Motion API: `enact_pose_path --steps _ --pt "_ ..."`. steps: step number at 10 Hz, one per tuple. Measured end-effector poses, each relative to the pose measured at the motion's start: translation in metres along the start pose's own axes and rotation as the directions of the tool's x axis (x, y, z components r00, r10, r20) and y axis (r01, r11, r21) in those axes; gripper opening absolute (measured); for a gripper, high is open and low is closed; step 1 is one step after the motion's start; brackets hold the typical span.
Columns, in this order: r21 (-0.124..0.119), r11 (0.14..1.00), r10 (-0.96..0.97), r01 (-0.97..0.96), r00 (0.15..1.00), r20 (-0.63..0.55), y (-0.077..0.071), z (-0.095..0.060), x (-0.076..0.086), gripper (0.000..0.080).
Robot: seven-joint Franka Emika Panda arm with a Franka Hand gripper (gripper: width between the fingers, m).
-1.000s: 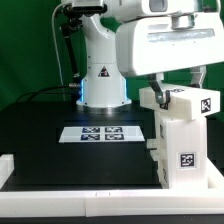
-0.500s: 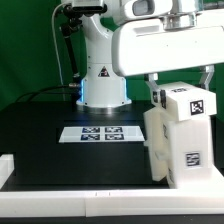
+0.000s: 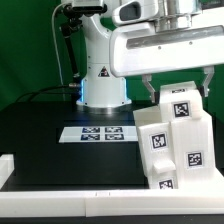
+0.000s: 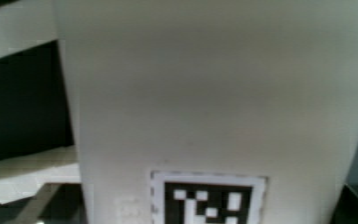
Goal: Assemble cabinet
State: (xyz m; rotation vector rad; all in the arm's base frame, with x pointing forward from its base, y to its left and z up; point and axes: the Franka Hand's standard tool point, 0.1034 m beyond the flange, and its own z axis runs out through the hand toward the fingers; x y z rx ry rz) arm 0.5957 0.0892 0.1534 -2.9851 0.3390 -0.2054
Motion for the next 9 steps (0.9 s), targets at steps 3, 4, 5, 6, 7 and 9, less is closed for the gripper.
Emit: enact_pose_path --steps 3,4,5,6,7,9 --pt "0.019 0.954 0.299 -0.299 0.954 -0.03 -0.003 0.0 -0.004 0.0563" --pt "0.022 0.938 0.347 -0.346 0.937 -0.027 -0.005 0.0 -0.005 0.0563" --pt "0.031 0.891 0.454 -0.454 0.891 -0.017 -0.008 0.0 -0.006 0.0563" --pt "0.04 0.843 0.538 -0.537 0.843 -0.004 -0.013 0.001 -0.008 0.0563" --pt "0.047 0.822 0.567 -0.567 0.823 0.007 -0.015 0.001 -0.009 0.0563" --pt "0.053 0.74 0.67 -0.67 0.742 0.026 -0.017 0.002 -0.01 0.0563"
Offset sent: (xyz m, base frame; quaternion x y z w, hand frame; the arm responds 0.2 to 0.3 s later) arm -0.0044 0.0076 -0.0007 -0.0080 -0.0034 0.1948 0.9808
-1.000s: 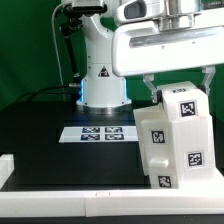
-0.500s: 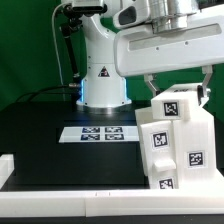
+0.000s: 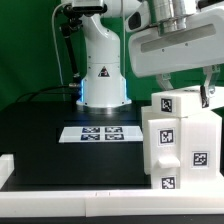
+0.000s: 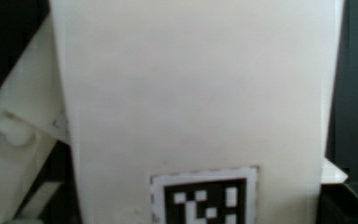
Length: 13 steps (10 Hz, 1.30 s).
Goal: Assemble cabinet
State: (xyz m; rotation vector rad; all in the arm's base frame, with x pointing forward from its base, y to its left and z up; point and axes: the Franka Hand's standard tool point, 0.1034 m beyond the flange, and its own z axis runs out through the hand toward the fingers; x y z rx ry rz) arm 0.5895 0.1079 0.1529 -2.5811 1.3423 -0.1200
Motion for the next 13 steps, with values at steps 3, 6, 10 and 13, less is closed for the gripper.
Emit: enact_pose_path --steps 3,6,10,13 --pt "0.011 0.983 0.184 -0.184 0.983 0.017 0.0004 0.0006 -0.0018 0.0563" --pt "0.001 0.884 0.467 -0.468 0.883 0.046 0.0008 0.0011 -0.0059 0.0563" --pt "-0.029 0.707 0.707 -0.707 0.704 0.065 0.002 0.001 -0.0064 0.0563" --pt "-0.044 0.59 0.806 -0.806 0.586 0.079 0.0015 -0.0004 -0.003 0.0563"
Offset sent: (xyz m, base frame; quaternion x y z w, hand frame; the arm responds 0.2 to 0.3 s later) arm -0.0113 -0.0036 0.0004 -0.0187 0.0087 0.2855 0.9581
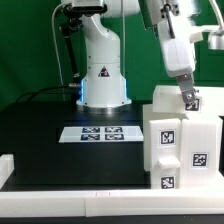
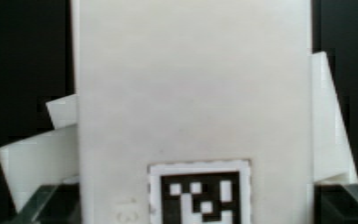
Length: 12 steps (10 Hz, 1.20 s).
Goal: Assemble cabinet
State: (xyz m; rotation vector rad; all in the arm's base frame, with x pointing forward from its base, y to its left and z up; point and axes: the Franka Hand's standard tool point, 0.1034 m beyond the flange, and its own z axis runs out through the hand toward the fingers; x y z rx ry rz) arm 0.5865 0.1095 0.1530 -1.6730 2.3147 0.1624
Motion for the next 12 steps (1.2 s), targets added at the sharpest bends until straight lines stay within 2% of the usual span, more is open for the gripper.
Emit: enact_pose_path --steps 3,4,5,9,10,12 --pt "0.005 0.999 0.047 -0.047 0.999 0.01 0.0 0.0 -0.002 0.0564" --pt "0.007 1.0 0.018 -0.018 1.0 0.012 0.0 0.0 -0.003 0.0722" --pt "0.011 1.0 -0.01 0.01 1.0 0.021 -0.001 -0.003 -0.004 0.0783" --pt "0.048 0.999 -0.01 0.007 0.998 0.066 -0.005 -0.028 -0.02 0.0797" --pt "0.059 0.998 -0.019 0.014 0.997 0.073 -0.006 -0.03 -0.022 0.0797" --pt "0.058 0.997 -0.063 0.059 0.996 0.069 -0.005 -0.028 -0.021 0.0797"
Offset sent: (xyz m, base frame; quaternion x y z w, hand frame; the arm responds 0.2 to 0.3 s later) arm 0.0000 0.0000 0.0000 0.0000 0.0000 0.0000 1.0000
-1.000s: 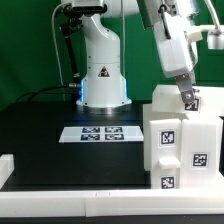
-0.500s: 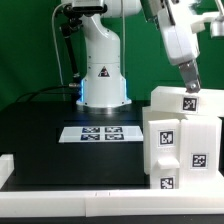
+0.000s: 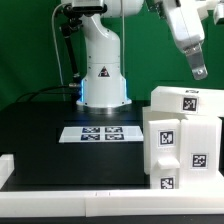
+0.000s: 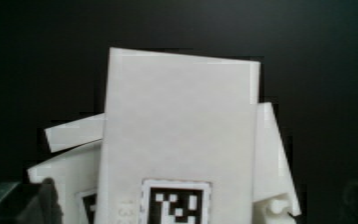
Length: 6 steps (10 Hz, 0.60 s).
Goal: Assemble cabinet
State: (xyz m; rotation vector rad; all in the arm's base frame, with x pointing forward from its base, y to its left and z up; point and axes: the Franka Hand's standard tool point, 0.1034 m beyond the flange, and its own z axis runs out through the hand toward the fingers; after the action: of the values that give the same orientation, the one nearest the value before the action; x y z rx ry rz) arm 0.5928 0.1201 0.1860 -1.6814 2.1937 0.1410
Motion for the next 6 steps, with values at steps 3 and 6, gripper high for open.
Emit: enact_pose_path --steps 3,6 --pt "-0.071 0.889 -0.453 0.451 0.891 -0.006 0.0024 -0.0004 -0.0064 0.0797" --pt "-0.097 0.67 -0.736 0.736 0.676 0.041 0.0051 -0.001 -0.0085 0.0797"
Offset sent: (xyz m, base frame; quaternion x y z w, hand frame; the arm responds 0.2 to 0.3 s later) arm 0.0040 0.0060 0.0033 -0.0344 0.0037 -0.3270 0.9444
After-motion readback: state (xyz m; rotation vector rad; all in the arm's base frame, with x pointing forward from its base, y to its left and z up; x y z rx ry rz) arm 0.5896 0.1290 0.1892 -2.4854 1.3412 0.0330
